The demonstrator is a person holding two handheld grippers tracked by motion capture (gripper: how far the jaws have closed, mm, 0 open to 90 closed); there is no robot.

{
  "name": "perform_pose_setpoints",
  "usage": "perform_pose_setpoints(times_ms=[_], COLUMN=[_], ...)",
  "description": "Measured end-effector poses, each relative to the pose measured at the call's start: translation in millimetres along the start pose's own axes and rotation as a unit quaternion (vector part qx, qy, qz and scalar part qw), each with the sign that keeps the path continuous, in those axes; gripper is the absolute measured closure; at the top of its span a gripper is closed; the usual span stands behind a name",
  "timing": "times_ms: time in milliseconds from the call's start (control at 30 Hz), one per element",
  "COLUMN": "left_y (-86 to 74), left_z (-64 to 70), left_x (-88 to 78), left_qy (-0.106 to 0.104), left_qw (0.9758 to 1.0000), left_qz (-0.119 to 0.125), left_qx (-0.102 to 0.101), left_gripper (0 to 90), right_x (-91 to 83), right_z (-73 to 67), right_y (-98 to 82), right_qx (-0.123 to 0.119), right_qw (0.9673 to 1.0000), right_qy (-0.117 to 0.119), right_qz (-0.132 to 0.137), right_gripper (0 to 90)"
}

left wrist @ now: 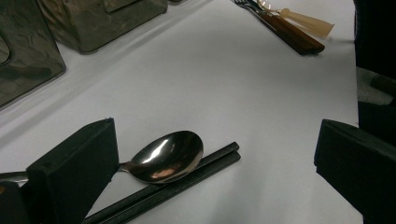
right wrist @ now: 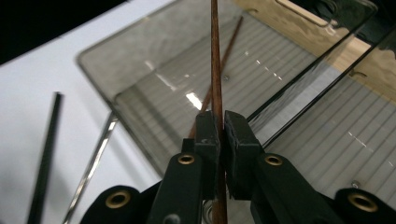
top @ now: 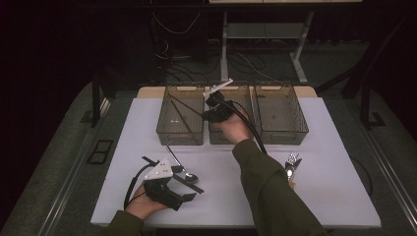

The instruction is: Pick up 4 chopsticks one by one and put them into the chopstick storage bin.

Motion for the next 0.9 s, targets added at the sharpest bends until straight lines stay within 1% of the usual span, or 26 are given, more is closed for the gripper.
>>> perform_pose_setpoints(times_ms=[100, 133, 233, 333, 400, 467, 533, 633, 733, 900], left_y=[0.2, 0.3, 0.6, 0.9, 1.3, 1.5, 1.8, 1.8, 2.1, 1.9], left_z=[-0.1, -0.2, -0.3, 0.6, 0.7, 0.8, 0.8, 1.5, 1.8, 1.4], left_x=[-0.9, -1.2, -1.4, -0.8, -0.6, -0.8, -1.1, -1.1, -1.2, -0.9], left_qy=[-0.002, -0.002, -0.003, -0.005, -0.006, -0.006, -0.007, -0.008, -0.008, -0.008], left_qw=[1.0000, 1.0000, 1.0000, 1.0000, 1.0000, 1.0000, 0.9999, 0.9999, 0.9999, 0.9999], left_qz=[0.000, 0.000, 0.001, 0.001, 0.002, 0.001, 0.001, 0.002, 0.004, 0.001], left_qx=[0.001, 0.001, 0.001, 0.001, 0.004, 0.006, 0.009, 0.006, 0.004, 0.007], left_gripper=[0.0, 0.0, 0.0, 0.0, 0.0, 0.0, 0.0, 0.0, 0.0, 0.0], right_x=[10.3, 13.5, 22.1, 29.9, 35.0, 39.8, 45.6, 49.0, 52.0, 49.8], right_z=[0.3, 0.2, -1.5, -1.3, -1.6, -0.9, -1.1, -1.1, -0.7, -2.1], right_y=[3.4, 4.5, 8.3, 11.7, 13.7, 15.2, 16.7, 16.6, 16.4, 17.3], right_qx=[0.003, -0.001, 0.002, 0.011, 0.014, 0.015, 0.023, 0.022, 0.026, 0.018], right_qw=[0.9999, 0.9999, 0.9996, 0.9991, 0.9990, 0.9985, 0.9983, 0.9981, 0.9982, 0.9988], right_qy=[-0.006, -0.012, -0.023, -0.035, -0.034, -0.041, -0.041, -0.044, -0.041, -0.035], right_qz=[-0.008, -0.011, -0.019, -0.024, -0.027, -0.032, -0.034, -0.038, -0.034, -0.028], right_gripper=[84.9, 84.8, 84.8, 84.8, 84.8, 84.8, 84.8, 84.6, 83.8, 73.1])
Point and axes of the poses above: each handheld gripper's, and its own axes: x roughly forward along the jaws, y roughly out of its top, z roughly to its right, the point moved 6 cm from there along x, roughly forward along the jaws, and after that the axes turned 2 degrees about z, right-handed, at the moved point
